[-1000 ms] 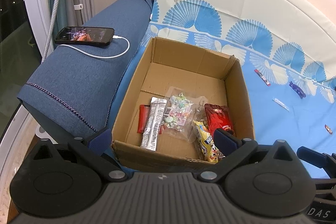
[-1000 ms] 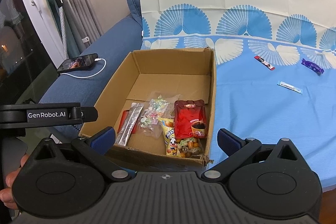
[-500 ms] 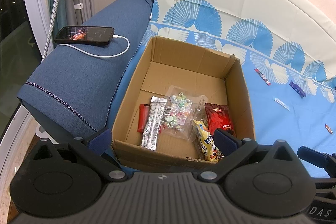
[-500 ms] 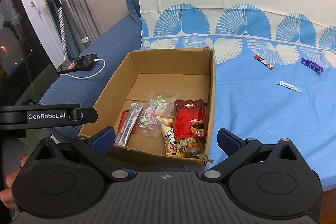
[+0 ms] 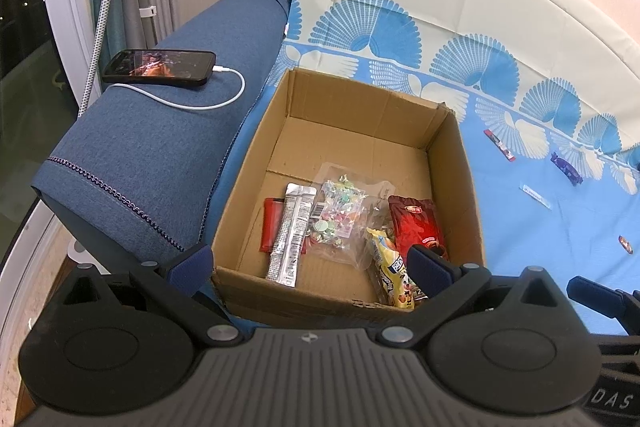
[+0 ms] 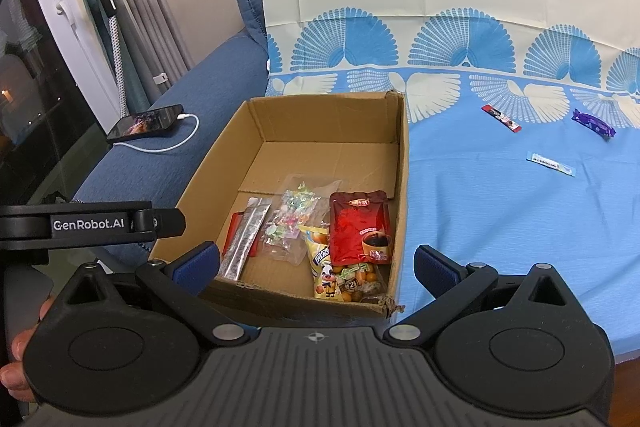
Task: Organize snacks
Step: 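Lift both open tools away from the box and hold, then reach the left tool to the white-blue stick while the right tool reaches the red candy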
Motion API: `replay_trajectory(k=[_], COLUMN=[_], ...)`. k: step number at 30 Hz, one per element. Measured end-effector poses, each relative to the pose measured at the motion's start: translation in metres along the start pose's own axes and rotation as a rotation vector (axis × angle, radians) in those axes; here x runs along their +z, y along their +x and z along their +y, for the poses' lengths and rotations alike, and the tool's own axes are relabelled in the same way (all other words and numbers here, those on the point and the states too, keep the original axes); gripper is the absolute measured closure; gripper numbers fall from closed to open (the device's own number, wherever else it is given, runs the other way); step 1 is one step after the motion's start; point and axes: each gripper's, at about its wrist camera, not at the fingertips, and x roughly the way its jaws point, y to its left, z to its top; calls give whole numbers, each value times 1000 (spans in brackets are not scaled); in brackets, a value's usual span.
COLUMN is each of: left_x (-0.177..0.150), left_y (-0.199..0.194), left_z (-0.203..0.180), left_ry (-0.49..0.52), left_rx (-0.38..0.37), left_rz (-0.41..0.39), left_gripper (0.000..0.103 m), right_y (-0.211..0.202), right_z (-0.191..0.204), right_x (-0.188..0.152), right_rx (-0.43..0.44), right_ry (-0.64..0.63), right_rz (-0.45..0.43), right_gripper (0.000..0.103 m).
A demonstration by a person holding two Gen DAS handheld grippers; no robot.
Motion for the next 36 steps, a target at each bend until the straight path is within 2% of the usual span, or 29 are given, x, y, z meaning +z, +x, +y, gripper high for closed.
replay_trajectory(k=[7, 14, 18, 25, 30, 36], left_x=[7, 24, 41, 72, 83, 85], left_y=[-5, -2, 5, 31, 60, 107], left_z=[-14, -50, -90, -176, -235, -293], left_ry=[27, 83, 142, 207, 264, 325], left_rx=[-8, -29, -51, -124, -152, -147], left_rz=[-11, -11, -17, 24, 60, 121], left_gripper=[0, 0, 0, 0, 0, 0], right_y=[-4, -15, -24, -44, -49, -40], right_z=[-19, -62, -108, -203, -261, -326], right_x=[7, 17, 23, 34, 38, 36], right_rx=[-24, -82, -163, -315, -390, -467], right_ry=[51, 122, 173, 269, 316, 366], right_rz=[-38, -105, -157, -230, -250, -239], right_gripper=[0, 0, 0, 0, 0, 0])
